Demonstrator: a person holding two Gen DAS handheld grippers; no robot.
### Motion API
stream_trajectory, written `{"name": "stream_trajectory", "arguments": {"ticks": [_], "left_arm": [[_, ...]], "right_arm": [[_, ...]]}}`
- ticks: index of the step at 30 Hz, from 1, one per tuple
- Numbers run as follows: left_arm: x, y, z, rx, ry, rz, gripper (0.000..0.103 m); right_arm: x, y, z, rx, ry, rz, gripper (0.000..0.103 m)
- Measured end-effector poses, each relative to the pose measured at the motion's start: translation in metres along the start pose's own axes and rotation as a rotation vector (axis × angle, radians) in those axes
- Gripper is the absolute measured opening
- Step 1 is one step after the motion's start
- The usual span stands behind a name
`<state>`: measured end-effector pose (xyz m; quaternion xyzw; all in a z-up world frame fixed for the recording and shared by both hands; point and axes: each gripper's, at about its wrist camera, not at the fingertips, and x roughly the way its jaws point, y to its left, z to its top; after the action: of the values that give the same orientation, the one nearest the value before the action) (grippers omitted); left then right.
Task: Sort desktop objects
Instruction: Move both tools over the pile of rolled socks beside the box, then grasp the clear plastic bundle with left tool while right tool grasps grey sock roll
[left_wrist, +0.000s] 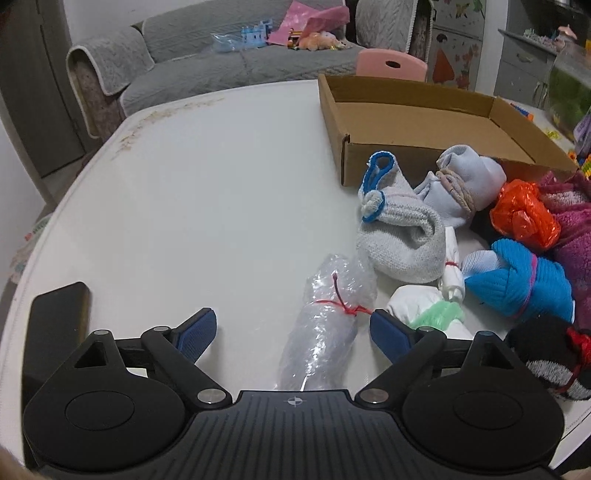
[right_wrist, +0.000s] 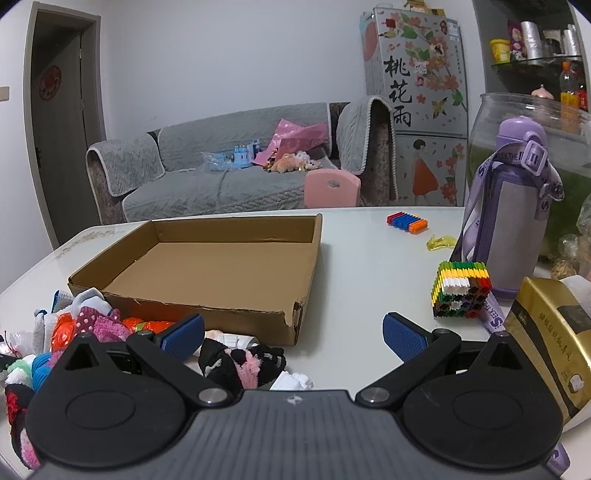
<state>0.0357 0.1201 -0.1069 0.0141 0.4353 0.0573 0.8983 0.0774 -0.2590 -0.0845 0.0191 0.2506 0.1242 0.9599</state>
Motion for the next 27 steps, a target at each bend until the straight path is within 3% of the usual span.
{"name": "stream_trajectory", "arguments": {"ticks": [3,7,11,16,22,27], "left_arm": [[0.0,-0.001,0.0,-0.009,0.0,-0.011,0.094],[0.003,0.006,-0.001,-0.062,-0.011,-0.086,0.098],[0.003,-0.004,-0.005,-0.028,-0.038,-0.042,0.099],[0.002,-0.007,-0.007,-0.035,-0.05,-0.045,0.098],[0.001,-0.006,-0.009,-0.033,-0.063,-0.052,0.095],[0.002,-0.006,-0.008,-0.031,-0.068,-0.052,0.095]], "right_arm": [[0.004,-0.004,-0.002,0.008,0.034,-0.001,0.103],[0.007,-0.009,-0.01,0.003,0.088,0.044,0.103],[0.0,-0.003,-0.019,-0.073,0.122,0.121,0.103],[-0.005,0.017,-0.032,-0.169,0.181,0.161,0.102],[-0.012,0.028,-0.032,-0.159,0.195,0.182,0.103],[-0.008,0.041,-0.042,-0.194,0.255,0.218,0.1]]}}
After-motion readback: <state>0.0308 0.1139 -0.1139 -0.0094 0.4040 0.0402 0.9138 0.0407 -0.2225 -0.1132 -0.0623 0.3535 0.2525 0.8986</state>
